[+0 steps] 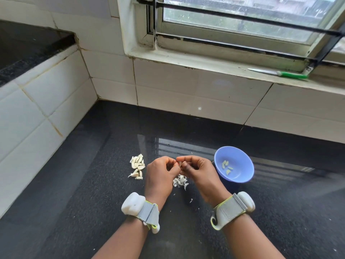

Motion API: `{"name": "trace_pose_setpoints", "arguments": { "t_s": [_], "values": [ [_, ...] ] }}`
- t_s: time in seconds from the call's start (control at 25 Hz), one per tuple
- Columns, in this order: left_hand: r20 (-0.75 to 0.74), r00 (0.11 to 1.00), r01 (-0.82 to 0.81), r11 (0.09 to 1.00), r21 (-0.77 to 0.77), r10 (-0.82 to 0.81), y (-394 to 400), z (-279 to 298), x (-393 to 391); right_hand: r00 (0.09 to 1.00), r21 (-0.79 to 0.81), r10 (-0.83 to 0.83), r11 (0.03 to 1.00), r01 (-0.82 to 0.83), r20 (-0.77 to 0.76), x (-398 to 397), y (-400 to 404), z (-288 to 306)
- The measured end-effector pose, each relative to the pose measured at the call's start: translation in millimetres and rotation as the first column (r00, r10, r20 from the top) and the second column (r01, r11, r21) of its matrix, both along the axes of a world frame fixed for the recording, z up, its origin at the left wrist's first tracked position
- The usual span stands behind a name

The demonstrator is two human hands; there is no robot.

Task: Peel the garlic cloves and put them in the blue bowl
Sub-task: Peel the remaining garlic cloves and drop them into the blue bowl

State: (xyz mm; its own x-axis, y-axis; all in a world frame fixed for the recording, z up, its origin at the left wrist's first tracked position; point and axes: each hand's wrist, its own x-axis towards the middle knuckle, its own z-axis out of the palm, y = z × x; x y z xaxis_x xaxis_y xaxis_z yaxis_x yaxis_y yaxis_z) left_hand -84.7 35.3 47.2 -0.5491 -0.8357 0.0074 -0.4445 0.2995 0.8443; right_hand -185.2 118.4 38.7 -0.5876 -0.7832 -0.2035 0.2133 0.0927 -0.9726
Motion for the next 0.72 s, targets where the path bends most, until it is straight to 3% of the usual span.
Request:
{"name": "trace_pose_setpoints", "arguments": {
  "t_s": [0.2,0.4,0.48,0.72],
  "values": [
    [0.040,0.999,0.027,0.997,-0.071,-0.024,0.8,1.0,-0.4,0.999,-0.011,-0.001,1.000,0.001,0.032,-5.2,3.6,0.6],
    [0.051,0.999,0.019,0.996,-0.087,-0.014,1.7,-2.1,-2.2,0.966,0.084,-0.036,0.995,0.059,-0.256,-3.6,0.7,-1.0],
    [0.039,0.999,0.003,0.997,-0.077,0.000,0.9,-2.6,-3.1,0.961,0.081,-0.059,0.993,0.084,-0.271,-3.4,0.0,-1.1],
    [0.067,0.998,-0.014,0.997,-0.072,0.019,-5.7,-6.7,-0.8,0.983,-0.033,-0.084,0.995,0.091,0.165,-7.5,5.8,0.5]
  ]
}}
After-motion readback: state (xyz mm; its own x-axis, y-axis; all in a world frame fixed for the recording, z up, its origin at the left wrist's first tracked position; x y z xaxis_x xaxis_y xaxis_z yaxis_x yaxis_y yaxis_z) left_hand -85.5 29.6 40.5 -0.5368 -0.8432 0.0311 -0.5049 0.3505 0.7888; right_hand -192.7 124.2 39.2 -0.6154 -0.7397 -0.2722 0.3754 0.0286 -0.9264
